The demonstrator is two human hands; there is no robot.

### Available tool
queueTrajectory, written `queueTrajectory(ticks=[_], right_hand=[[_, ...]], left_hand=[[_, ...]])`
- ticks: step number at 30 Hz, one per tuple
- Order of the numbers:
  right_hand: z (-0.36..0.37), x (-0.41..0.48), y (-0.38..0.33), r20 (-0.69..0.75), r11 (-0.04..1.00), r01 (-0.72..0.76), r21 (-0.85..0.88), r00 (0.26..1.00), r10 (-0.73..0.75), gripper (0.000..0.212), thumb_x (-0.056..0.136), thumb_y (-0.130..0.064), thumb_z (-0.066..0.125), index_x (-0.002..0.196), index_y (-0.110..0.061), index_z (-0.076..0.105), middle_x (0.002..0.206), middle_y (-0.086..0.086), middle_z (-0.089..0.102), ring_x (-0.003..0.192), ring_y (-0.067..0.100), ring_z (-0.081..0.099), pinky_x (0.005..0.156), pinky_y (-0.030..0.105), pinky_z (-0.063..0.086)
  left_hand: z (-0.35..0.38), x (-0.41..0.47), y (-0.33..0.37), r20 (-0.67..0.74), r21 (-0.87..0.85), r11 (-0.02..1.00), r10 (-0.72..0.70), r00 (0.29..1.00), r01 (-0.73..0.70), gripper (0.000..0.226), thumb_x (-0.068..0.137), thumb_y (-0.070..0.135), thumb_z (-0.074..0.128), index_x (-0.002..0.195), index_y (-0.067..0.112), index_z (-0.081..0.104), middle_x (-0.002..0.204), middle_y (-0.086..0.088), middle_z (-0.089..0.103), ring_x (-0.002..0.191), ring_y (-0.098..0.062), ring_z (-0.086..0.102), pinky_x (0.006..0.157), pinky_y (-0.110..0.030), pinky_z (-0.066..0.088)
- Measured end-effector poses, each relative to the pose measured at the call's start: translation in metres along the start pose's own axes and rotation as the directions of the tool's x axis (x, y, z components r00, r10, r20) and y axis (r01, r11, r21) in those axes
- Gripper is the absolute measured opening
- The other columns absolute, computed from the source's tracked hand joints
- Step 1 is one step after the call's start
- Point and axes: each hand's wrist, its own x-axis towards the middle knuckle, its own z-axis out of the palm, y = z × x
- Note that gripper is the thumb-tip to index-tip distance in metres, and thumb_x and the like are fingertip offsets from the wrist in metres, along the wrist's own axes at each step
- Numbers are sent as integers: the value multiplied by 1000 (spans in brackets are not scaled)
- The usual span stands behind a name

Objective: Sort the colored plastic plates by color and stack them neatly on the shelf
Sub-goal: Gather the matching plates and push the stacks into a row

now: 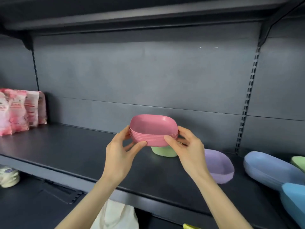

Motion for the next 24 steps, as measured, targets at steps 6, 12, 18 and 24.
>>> queueTrajectory(ticks=[6, 12, 18, 24], right_hand=[[70, 59, 28, 37, 999, -19, -38, 999, 20, 39, 74, -31, 76, 111, -27, 63, 90, -22, 68, 87, -7, 64, 83, 15, 50], [133, 92, 51, 70, 995, -66, -73, 995, 71, 38, 73, -29, 79, 107, -24, 63, 93, -18, 69, 87, -6, 65, 83, 19, 52], [201, 104, 67, 50, 977, -95, -190, 993, 106, 35, 72, -25, 80, 103, -21, 64, 91, -18, 68, 86, -9, 63, 73, 8, 50], [287, 108, 75, 10, 954, -171, -248, 984, 179, 34, 69, -21, 82, 99, -18, 66, 89, -15, 69, 81, -5, 66, 72, 9, 51]], left_hand=[[-31, 68, -63, -28, 90, 996, -20, 999, 22, 46, 76, 18, 77, 114, 33, 56, 100, 14, 61, 96, -2, 62, 71, 5, 38], [-67, 117, -119, -7, 129, 990, -50, 999, 51, 54, 73, 16, 79, 122, 17, 58, 94, 22, 59, 83, 26, 53, 68, 7, 36], [-117, 158, -187, 86, 145, 987, -80, 993, 67, 56, 66, 20, 84, 117, 13, 61, 94, 15, 65, 77, 22, 58, 67, 6, 39], [-179, 198, -249, 189, 156, 984, -119, 975, 90, 55, 63, 22, 86, 112, 16, 62, 91, 17, 64, 75, 19, 60, 69, 4, 42]])
